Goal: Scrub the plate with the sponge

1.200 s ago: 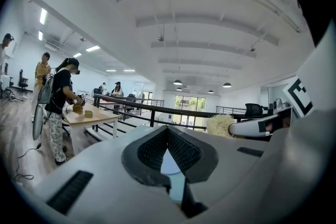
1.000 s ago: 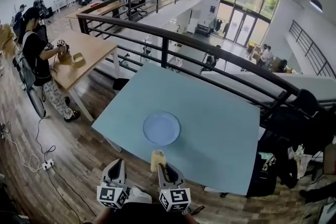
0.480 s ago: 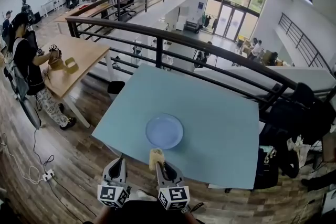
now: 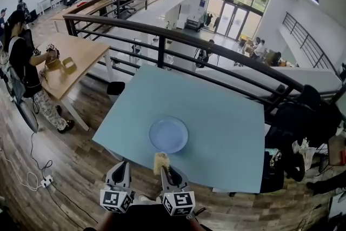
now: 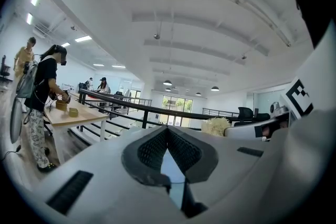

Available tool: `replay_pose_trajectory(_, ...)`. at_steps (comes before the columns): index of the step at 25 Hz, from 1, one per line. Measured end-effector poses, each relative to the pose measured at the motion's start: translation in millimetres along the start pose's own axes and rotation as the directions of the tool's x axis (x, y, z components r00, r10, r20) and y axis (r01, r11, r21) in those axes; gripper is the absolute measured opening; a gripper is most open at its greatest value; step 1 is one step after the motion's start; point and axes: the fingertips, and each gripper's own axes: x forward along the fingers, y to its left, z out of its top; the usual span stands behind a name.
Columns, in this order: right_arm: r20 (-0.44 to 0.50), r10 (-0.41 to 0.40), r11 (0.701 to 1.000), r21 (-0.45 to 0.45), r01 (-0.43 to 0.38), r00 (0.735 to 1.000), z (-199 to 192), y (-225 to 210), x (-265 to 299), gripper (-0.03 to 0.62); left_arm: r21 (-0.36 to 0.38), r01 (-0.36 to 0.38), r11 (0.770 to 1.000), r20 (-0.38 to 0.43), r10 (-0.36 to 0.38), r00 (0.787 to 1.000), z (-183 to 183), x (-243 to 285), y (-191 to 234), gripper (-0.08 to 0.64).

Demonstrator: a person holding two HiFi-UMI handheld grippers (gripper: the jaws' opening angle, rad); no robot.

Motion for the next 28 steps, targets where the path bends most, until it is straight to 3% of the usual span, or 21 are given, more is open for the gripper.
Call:
replay_pose_trajectory(9, -0.020, -0.005, 1.000, 0.017, 0.005, 1.000, -0.9, -7.0, 12.4, 0.066, -0.008, 0.003, 1.000, -0.023, -0.003, 1.000, -0.8, 18.2, 5.9, 0.003)
replay_pose_trajectory(28, -0.025, -0.085, 0.994, 0.060, 0.087, 0.996, 7.4, -63.3, 30.1, 0.066, -0.001, 0.111, 0.994, -0.072, -0.111, 0.991, -12.4, 86.3, -22.7, 0.003)
